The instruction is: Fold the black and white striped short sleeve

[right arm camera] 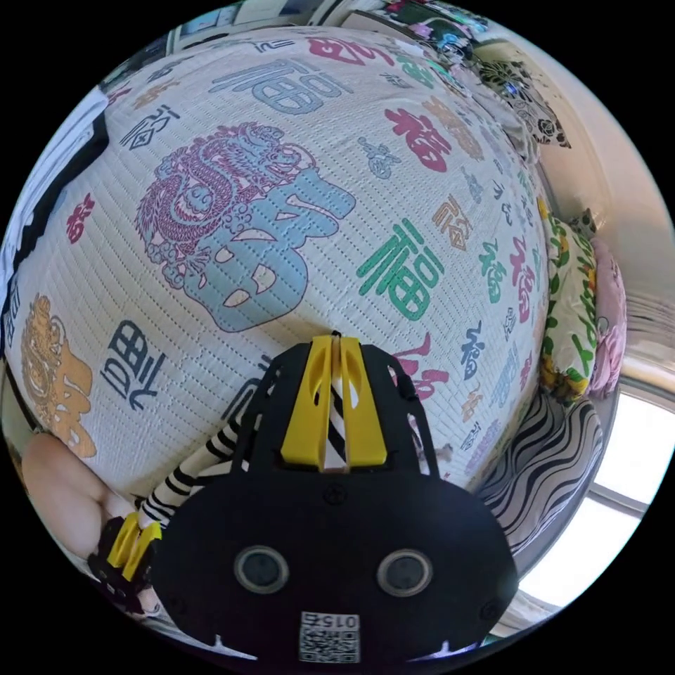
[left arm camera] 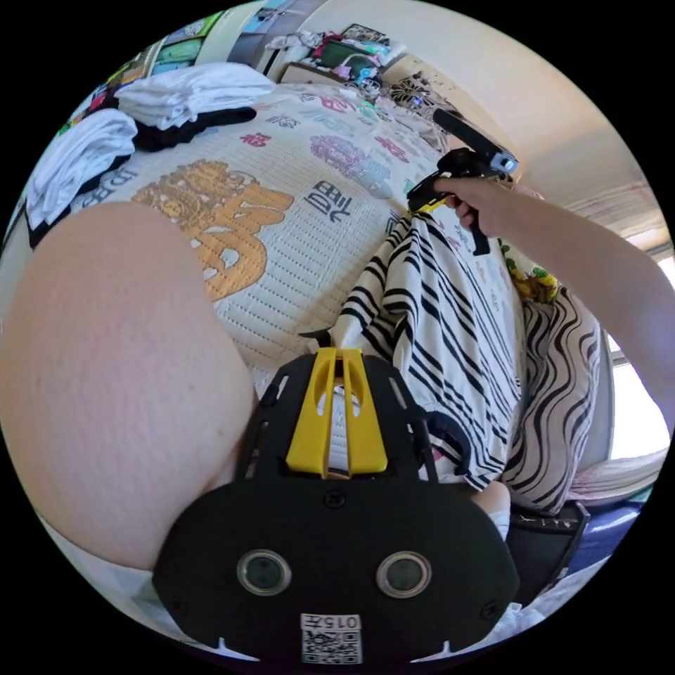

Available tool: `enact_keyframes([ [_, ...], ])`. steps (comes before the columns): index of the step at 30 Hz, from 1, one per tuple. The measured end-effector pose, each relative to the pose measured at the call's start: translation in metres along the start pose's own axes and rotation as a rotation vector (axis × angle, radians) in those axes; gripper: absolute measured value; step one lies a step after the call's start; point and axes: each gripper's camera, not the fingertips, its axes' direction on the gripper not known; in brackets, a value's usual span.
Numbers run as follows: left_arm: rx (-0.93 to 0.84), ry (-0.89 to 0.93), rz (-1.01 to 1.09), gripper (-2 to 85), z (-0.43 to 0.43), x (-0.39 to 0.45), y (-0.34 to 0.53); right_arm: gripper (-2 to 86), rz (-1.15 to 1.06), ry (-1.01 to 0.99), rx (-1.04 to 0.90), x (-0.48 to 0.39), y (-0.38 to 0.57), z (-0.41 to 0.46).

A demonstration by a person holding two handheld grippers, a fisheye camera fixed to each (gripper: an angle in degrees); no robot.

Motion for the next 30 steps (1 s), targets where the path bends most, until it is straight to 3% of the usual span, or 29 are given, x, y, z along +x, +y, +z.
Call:
enact_keyframes([
  [8,0.039,0.250,-0.062,-0.7,-0.029,-0.033,0.007,-0.6,0.134,-0.103,0.063,0.041,-0.011,-0.015],
  [14,0.024,0.105,-0.110,1.0,-0.009,-0.039,0.003,2.1,0.142,-0.145,0.059,0.046,-0.007,-0.009],
  [16,0.037,0.129,-0.110,2.7,-0.010,-0.042,0.004,3.1,0.136,-0.151,0.100,0.049,0.000,-0.015],
  [22,0.235,0.085,0.073,7.7,-0.034,-0.021,0.005,1.3,0.131,-0.146,0.254,0.077,0.048,-0.050],
  [24,0.207,0.071,0.172,8.5,-0.017,0.000,-0.005,2.7,0.136,-0.156,0.267,0.086,0.063,-0.052],
  [28,0.075,0.162,0.093,7.8,0.055,0.009,-0.039,5.6,0.137,-0.210,0.161,0.090,0.085,-0.029],
  [30,0.006,0.180,0.059,3.5,0.087,0.006,-0.046,5.3,0.134,-0.211,0.129,0.084,0.093,-0.018],
])
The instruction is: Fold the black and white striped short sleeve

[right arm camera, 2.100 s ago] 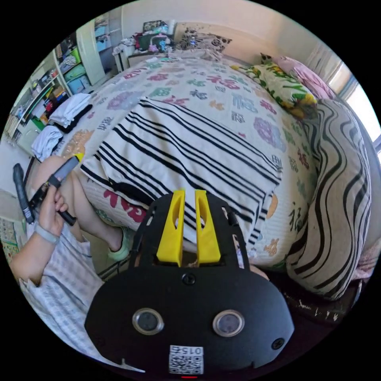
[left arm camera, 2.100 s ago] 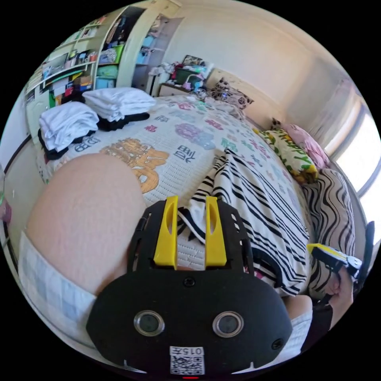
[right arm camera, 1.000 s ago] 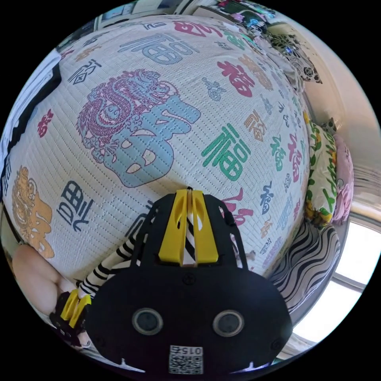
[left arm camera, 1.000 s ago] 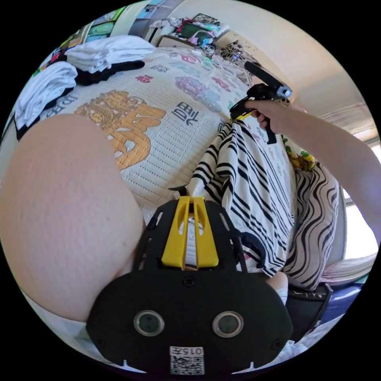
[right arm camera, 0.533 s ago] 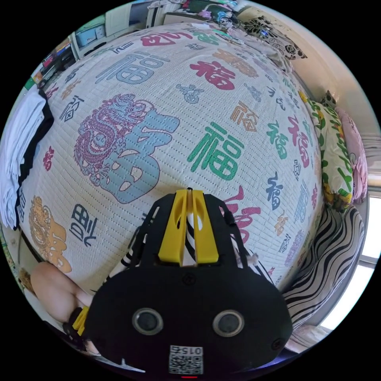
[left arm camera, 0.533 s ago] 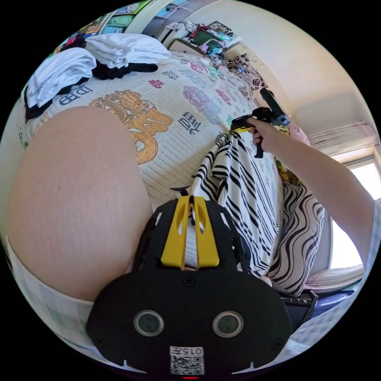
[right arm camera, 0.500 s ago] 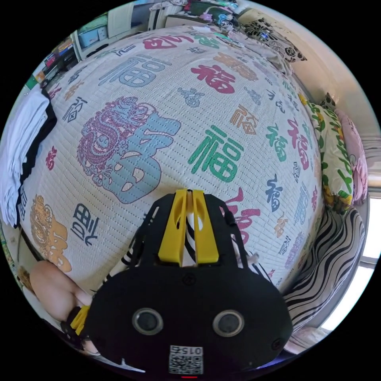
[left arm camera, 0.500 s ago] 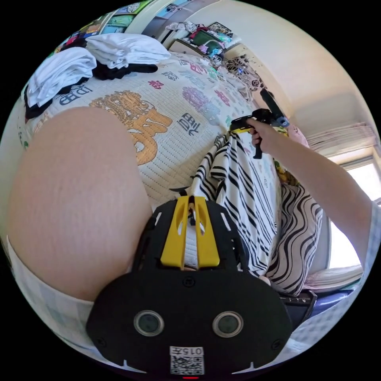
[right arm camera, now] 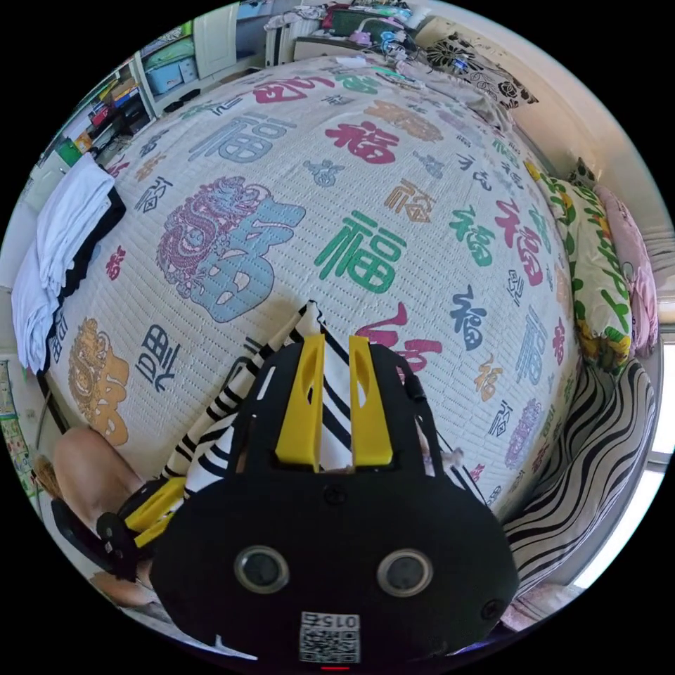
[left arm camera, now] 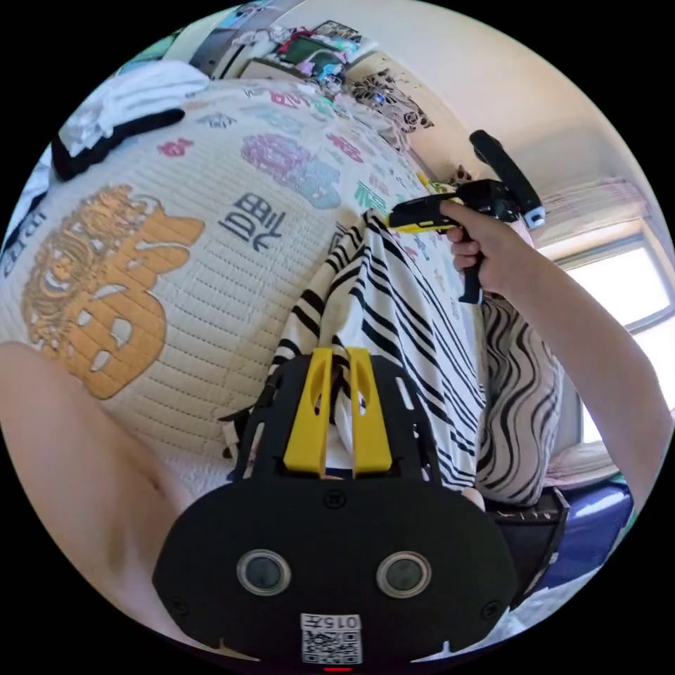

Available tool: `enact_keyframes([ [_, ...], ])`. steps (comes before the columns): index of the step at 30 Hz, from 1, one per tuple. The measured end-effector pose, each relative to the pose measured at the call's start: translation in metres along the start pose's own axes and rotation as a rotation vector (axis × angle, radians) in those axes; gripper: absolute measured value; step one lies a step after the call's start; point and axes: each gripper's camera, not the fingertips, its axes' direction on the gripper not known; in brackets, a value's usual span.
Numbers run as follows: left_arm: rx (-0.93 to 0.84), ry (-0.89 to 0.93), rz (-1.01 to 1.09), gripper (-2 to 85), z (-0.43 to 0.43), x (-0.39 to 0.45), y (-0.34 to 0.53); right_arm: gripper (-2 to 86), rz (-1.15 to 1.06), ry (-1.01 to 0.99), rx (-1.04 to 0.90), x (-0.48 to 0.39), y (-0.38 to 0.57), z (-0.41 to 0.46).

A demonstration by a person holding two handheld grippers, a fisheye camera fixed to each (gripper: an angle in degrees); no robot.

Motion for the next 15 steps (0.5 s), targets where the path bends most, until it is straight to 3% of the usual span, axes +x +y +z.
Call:
enact_keyframes([
  [3,-0.020,0.102,-0.035,0.7,0.024,-0.018,0.009,0.2,0.030,0.034,-0.022,-0.003,0.012,0.014],
  [10,0.000,0.053,-0.069,0.5,0.049,-0.024,0.035,-1.0,0.035,0.071,-0.059,-0.004,0.053,0.035],
  [15,0.015,0.051,-0.048,4.1,0.074,-0.013,0.047,-1.0,0.091,0.076,0.041,0.017,0.118,0.014],
])
